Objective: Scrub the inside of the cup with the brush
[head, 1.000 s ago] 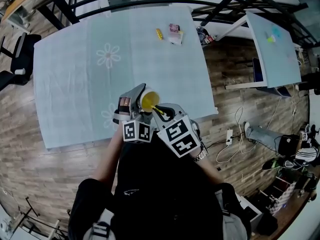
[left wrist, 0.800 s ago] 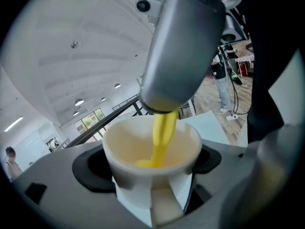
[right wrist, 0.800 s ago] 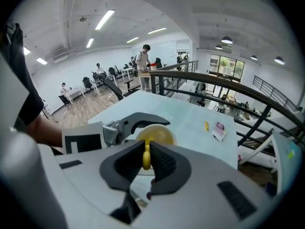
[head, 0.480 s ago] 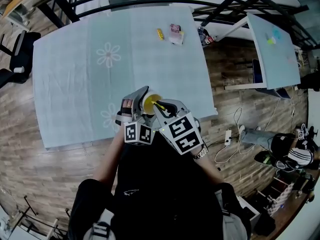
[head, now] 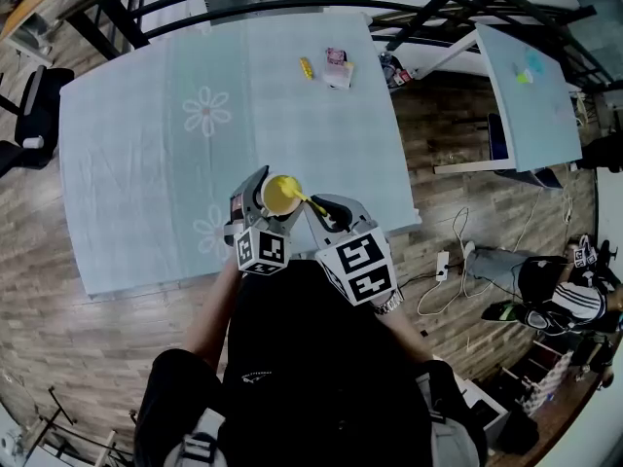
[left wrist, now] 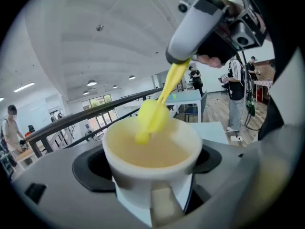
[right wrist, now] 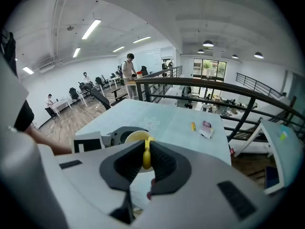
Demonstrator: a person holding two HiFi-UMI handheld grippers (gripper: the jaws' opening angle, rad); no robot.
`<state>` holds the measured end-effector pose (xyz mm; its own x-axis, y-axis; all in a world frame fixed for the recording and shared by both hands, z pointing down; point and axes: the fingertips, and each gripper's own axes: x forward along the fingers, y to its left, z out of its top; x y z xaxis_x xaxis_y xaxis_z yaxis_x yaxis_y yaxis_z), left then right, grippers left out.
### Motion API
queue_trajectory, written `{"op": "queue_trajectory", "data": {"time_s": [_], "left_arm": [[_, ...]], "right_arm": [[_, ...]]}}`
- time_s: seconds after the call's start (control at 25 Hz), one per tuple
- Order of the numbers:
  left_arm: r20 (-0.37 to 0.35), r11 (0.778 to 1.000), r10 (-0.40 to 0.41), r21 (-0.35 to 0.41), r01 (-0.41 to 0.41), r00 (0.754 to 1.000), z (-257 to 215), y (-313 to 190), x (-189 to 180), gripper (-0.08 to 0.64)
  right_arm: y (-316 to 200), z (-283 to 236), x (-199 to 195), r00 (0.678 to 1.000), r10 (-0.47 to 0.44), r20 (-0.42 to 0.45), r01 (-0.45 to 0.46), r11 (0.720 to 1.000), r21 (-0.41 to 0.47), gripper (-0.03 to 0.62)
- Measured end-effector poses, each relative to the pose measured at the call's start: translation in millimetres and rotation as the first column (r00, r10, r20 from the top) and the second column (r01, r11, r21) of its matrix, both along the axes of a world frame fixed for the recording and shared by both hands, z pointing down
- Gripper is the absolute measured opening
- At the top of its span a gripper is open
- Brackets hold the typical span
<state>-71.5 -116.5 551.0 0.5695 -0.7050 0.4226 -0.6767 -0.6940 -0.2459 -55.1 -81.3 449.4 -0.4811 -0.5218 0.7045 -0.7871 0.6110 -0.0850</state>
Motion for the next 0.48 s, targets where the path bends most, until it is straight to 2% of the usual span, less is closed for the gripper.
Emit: {"op": "queue_trajectory", "data": {"time_s": [0.12, 0.28, 0.48], "left_arm": [[-0.055, 0.997, -0.057, -0.046, 0.055, 0.997, 12.5, -6.9, -7.6, 0.43], [-0.123, 0.983, -0.148, -0.125, 0.133, 0.981, 35.9, -16.6, -20.5, 0.43], [-0.135, 0.96, -0.236, -0.185, 0.209, 0.962, 68.6, -29.5, -30.7, 0.43]], "right_arm": [[-2.2, -2.7, 3.0, 0.999, 0.033, 0.015, -0.033, 0.999, 0.013, 0.038], [-2.4, -6.0, 5.7, 0.998, 0.053, 0.02, -0.054, 0.998, 0.029, 0.038], [-3.9, -8.3, 15.7, 0.996, 0.088, 0.024, -0.089, 0.995, 0.045, 0.038]]}}
